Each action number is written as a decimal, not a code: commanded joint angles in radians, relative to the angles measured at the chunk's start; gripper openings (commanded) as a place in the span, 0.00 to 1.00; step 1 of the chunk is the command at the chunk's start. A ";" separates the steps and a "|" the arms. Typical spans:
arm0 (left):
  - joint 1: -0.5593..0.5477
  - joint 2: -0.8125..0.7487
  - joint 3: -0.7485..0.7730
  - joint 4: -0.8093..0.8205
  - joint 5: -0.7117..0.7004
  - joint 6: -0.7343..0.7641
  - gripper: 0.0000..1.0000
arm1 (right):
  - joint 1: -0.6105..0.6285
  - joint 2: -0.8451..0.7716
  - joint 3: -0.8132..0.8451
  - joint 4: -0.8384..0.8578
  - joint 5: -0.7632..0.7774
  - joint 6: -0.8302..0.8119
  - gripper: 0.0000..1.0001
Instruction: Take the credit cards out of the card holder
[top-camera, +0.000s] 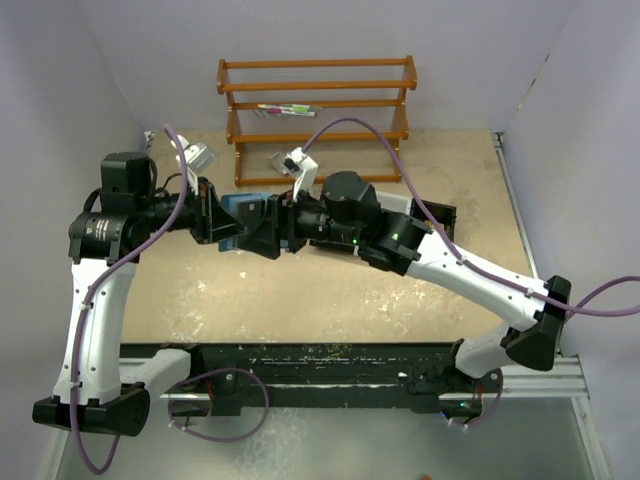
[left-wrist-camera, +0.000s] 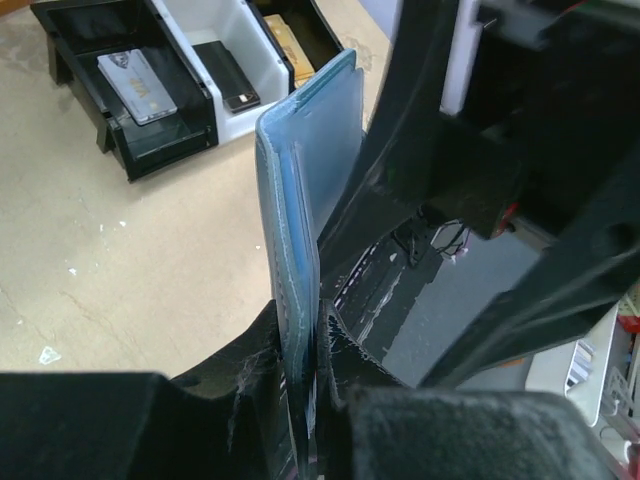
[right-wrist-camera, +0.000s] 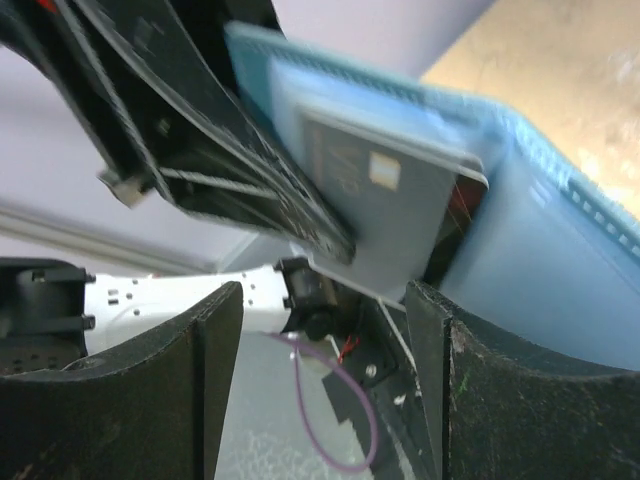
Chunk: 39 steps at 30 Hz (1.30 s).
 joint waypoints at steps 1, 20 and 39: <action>0.001 -0.004 0.048 0.006 0.142 0.022 0.01 | -0.005 -0.075 -0.030 0.112 -0.090 0.047 0.68; 0.001 -0.008 0.046 0.083 0.465 -0.100 0.03 | -0.081 -0.227 -0.223 0.234 -0.166 0.077 0.63; 0.001 -0.017 0.029 0.101 0.596 -0.118 0.07 | -0.086 -0.201 -0.212 0.370 -0.258 0.115 0.24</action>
